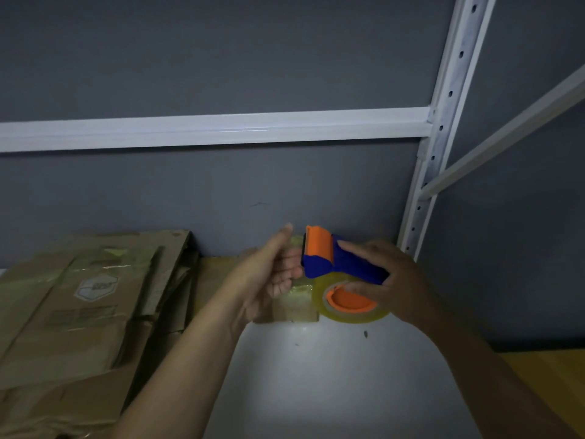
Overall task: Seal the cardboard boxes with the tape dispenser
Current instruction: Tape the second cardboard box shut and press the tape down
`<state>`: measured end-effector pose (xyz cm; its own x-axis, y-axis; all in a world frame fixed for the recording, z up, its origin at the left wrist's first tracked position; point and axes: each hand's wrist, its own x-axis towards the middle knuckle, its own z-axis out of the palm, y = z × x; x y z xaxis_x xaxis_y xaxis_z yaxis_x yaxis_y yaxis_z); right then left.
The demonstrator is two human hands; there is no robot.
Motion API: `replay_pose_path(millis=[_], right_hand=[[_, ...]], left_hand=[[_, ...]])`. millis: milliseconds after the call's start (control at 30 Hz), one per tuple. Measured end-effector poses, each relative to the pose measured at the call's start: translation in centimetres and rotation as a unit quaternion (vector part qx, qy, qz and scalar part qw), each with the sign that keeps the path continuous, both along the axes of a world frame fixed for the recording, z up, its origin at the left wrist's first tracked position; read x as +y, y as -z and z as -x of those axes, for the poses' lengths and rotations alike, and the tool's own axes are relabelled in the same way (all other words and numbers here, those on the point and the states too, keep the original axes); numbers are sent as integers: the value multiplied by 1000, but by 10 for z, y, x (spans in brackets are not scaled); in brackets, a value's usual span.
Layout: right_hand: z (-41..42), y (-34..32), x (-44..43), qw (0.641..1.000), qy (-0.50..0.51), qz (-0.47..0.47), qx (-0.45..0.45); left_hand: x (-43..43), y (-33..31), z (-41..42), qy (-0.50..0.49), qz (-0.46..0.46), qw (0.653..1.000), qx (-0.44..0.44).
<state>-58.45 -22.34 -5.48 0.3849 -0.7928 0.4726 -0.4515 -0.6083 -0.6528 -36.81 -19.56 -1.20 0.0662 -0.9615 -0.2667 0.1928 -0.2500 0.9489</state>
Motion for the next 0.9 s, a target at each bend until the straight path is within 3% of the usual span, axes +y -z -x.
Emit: replay_pose_path(millis=[433,667,767,900], right_hand=[[17,-16,-14,993,-16,-51,101],[31,-13,-20,980,20,-56,189],[41,-8,-26,968,53,-48,240],[39,3,-31,969,44,-89,225]], left_hand=[[-3,24,-20,-86,64,990,-90],[-10,49,-47,-160,52,979,-113],[-15,62,-52,-146,28,980,-134],[-19,82,-49,-139,13,981,-133]])
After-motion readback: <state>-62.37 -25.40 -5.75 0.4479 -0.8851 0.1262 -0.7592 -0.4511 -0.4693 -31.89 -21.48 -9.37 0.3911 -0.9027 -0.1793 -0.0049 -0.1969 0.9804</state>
